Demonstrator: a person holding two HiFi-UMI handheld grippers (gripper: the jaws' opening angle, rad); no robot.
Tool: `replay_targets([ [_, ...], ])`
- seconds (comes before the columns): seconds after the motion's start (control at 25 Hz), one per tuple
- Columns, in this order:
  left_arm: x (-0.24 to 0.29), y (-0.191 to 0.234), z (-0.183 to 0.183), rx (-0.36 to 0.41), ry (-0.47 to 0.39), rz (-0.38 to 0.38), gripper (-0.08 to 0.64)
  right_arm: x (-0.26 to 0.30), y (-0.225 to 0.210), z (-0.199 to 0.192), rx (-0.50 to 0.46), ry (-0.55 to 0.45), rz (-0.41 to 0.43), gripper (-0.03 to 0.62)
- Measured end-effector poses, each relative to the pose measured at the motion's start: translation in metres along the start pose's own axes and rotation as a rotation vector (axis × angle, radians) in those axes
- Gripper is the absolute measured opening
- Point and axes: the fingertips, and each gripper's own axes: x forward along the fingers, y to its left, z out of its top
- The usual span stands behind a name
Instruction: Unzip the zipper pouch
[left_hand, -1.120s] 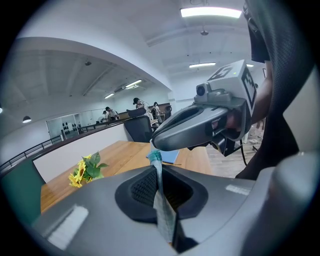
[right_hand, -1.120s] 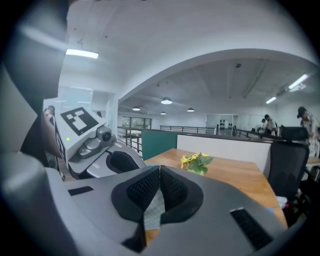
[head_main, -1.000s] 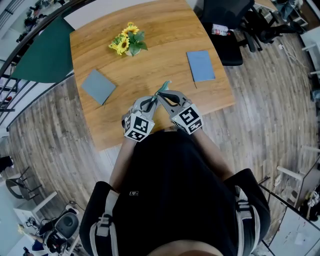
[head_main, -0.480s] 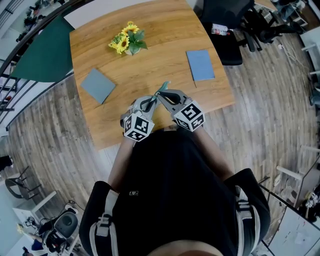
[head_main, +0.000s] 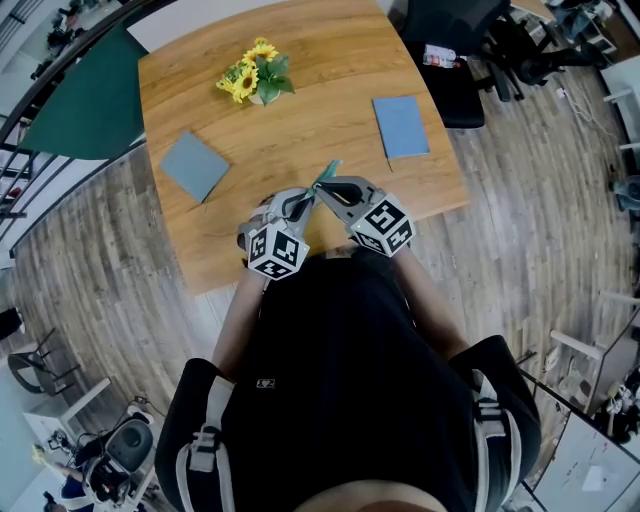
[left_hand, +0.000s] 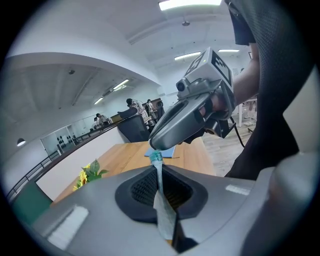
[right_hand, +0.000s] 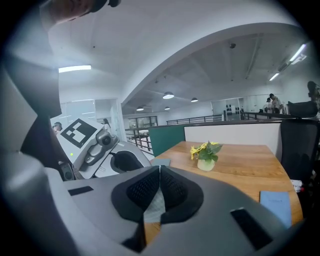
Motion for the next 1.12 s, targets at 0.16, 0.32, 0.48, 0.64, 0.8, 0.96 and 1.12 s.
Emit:
replay_targets([
  [0.16,0.001,0.000,0.005,-0.018,-0.015,0.002,0.005,-0.002,-0.005,0.002,0.004,-0.006,-0.034,0.006],
  [0.32,0.002,0.000,0.008,-0.020,-0.018,0.004,0.005,-0.003,-0.008,0.003,0.025,-0.015,-0.059,0.006],
  [0.48,0.002,-0.001,0.009,-0.019,-0.015,0.010,0.005,-0.003,-0.009,0.003,0.053,-0.012,-0.063,0.006],
  [0.64,0.000,0.001,0.008,-0.063,-0.022,0.022,0.006,-0.005,-0.007,0.003,0.081,-0.018,-0.036,0.006],
  [0.8,-0.001,0.001,0.013,-0.135,-0.047,0.000,0.023,-0.010,-0.006,0.006,0.110,-0.028,0.020,0.006],
  [0.96,0.002,-0.003,0.018,-0.157,-0.058,-0.039,0.060,-0.015,-0.007,0.006,0.129,-0.007,0.071,0.006],
  [1.12,0.004,-0.006,0.023,-0.154,-0.067,-0.049,0.032,-0.020,-0.010,0.003,0.173,0.017,0.125,0.006],
])
